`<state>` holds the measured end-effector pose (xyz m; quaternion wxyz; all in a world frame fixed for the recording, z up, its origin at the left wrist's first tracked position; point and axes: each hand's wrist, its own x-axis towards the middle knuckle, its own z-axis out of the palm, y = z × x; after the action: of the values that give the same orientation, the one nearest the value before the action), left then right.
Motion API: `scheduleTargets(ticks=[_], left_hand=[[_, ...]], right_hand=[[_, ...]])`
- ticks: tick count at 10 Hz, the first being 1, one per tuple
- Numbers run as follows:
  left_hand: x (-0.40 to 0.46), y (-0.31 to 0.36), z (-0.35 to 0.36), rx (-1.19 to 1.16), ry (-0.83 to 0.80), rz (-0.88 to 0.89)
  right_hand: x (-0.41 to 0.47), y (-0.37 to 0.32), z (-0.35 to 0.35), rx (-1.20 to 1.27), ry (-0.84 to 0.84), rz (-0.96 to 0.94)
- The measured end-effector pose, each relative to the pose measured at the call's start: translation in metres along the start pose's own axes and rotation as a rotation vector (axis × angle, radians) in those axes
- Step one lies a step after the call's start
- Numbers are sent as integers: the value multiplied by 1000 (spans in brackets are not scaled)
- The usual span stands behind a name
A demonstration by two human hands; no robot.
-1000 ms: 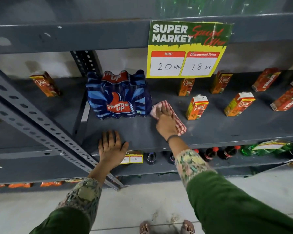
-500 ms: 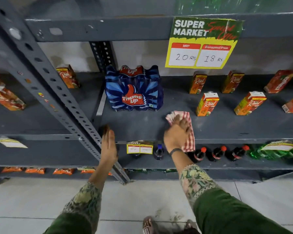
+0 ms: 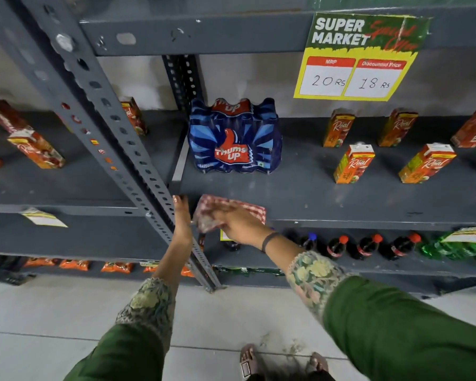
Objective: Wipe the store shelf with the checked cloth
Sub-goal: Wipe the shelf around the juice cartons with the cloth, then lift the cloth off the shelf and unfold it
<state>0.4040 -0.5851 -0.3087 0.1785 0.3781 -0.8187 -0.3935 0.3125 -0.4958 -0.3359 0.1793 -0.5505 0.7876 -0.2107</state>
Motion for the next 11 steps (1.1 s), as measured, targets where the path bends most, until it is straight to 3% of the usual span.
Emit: scheduleTargets(ticks=[1,2,3,4,5,6,7,8,9,10,11], left_hand=[[4,-34,11,76,-115,59],[-1,-52,18,238,-217,24],[-1,-66,29,624,-286,193],[-5,-69,31,714,-249,237],[-4,-68,31,753,-253,243],[-2,-71,33,764,-268,231],[-5,-69,34,756,-242,241],[-7,-67,33,675,-195,223],[-16,-59,38,493,-82,195],[-50,-33,59,293,41,222],[-99,18,94,-134,-212,102]], right_hand=[[-28,5,-8,150,-56,21],[-51,35,-27,38,407,364],[-66,59,-29,-213,519,659],[-66,46,-15,-132,212,496],[-67,34,-21,152,-24,140],[-62,51,-42,99,376,424],[-55,50,-39,-207,368,645],[-61,23,-13,-220,135,266],[-86,11,-3,357,136,122],[-117,17,-12,1155,579,444],[-147,41,-29,1781,821,595]])
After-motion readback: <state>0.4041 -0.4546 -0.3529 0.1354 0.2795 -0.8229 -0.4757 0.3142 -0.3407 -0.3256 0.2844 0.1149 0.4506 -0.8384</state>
